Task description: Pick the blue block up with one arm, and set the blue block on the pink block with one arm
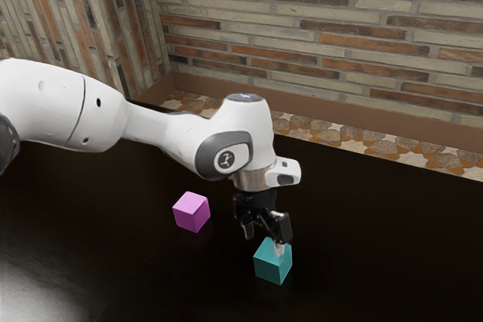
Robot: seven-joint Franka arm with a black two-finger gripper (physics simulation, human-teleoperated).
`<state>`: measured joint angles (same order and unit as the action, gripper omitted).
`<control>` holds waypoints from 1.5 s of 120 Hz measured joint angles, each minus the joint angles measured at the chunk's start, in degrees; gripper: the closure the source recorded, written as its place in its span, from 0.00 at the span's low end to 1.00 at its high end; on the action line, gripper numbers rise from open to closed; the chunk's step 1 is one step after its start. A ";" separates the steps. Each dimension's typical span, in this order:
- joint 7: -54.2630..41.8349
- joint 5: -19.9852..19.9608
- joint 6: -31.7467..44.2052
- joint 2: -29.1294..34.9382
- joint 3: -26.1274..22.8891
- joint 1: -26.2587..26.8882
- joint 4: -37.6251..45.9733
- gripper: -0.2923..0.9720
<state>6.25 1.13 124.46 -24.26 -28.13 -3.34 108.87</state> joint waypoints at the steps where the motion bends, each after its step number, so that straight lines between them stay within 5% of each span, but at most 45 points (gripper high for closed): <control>1: 0.16 0.03 0.01 -0.28 0.36 0.36 -0.29 0.23; 62: 7.47 2.84 0.01 -8.28 5.60 7.15 -6.53 0.23; 83: 9.15 3.97 -0.17 -8.35 5.81 7.52 -6.82 0.38; 106: 10.40 7.92 -2.69 -7.47 6.10 7.47 -10.22 0.42; 180: 0.33 10.83 -23.24 -3.28 7.61 -3.36 -18.83 0.51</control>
<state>6.58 11.96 101.22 -27.54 -20.52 -6.70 90.04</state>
